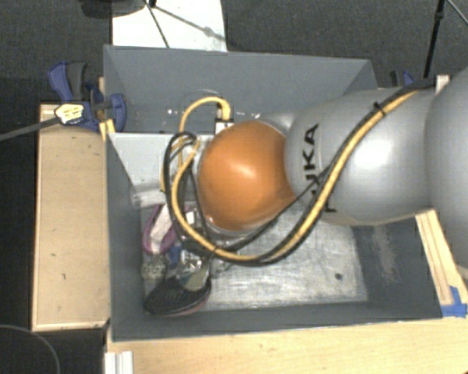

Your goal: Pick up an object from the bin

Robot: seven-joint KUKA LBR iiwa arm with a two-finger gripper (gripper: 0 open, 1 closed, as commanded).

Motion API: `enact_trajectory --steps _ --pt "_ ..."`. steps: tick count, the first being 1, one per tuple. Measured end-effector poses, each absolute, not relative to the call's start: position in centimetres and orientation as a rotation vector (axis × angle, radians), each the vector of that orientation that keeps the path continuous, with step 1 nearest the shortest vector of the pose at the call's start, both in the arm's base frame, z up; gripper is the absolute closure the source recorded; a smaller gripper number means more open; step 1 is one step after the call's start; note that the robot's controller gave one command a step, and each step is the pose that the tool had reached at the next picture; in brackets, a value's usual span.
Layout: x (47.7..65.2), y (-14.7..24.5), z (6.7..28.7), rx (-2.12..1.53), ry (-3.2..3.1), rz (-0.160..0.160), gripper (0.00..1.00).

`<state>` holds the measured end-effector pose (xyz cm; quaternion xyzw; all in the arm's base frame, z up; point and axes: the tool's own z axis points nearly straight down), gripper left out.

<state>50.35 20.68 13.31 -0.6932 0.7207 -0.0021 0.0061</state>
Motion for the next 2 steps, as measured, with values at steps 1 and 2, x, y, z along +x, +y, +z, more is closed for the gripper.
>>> enact_trajectory --steps 1,2 --pt "49.6 19.0 22.3 -2.185 2.246 -0.005 1.00" --pt "51.3 13.9 9.8 -2.388 2.047 0.005 1.00"
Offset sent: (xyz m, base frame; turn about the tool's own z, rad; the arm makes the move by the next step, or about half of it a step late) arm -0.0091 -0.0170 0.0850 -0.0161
